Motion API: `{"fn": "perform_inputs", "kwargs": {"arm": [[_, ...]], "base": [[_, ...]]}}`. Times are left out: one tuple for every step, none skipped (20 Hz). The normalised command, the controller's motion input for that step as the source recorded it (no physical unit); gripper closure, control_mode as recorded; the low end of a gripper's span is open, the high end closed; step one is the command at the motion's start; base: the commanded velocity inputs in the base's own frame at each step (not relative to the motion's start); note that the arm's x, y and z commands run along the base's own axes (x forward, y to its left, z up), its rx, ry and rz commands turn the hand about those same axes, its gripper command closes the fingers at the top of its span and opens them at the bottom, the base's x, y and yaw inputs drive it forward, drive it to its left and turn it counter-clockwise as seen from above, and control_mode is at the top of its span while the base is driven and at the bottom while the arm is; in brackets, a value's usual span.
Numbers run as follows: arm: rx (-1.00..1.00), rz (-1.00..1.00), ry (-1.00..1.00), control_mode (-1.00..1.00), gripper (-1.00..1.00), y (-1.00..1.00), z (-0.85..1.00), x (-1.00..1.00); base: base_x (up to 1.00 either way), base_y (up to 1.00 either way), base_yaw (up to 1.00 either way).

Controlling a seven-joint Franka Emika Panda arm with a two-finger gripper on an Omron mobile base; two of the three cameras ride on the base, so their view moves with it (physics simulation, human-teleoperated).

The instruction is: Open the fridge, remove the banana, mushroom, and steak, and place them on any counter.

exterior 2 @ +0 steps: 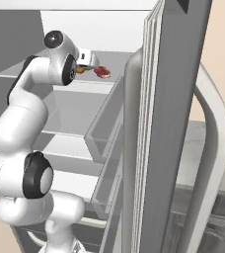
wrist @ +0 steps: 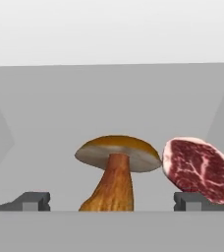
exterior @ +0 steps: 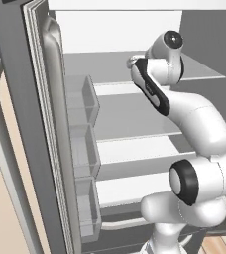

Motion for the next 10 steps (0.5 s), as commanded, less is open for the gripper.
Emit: {"fn": "perform_inputs", "kwargs": {"arm": [[0.0, -0.01, 0.0, -1.0, -1.0, 0.0, -0.02, 0.24], [0.0, 0.0, 0.0, -1.0, -1.0, 0.0, -0.03, 0.02], [0.0, 0.0, 0.0, -1.0, -1.0, 0.0, -0.05, 0.04], [0.0, 0.0, 0.0, -1.0, -1.0, -0.02, -0.07, 0.0], [0.0, 0.0, 0.0, -1.0, -1.0, -0.05, -0.06, 0.0], [0.0, 0.0, 0.0, -1.0, -1.0, -0.01, -0.08, 0.0], [0.0, 0.0, 0.0, -1.0, -1.0, 0.0, -0.1, 0.0], [0.0, 0.0, 0.0, -1.0, -1.0, 0.0, -0.11, 0.0], [0.0, 0.0, 0.0, -1.0, -1.0, 0.0, -0.11, 0.0], [0.0, 0.0, 0.0, -1.0, -1.0, 0.0, -0.14, 0.0]], "base": [[0.0, 0.0, 0.0], [0.0, 0.0, 0.0], [0.0, 0.0, 0.0], [0.0, 0.0, 0.0], [0.0, 0.0, 0.0], [0.0, 0.0, 0.0], [0.0, 0.0, 0.0], [0.0, 0.0, 0.0], [0.0, 0.0, 0.0], [0.0, 0.0, 0.0]]}}
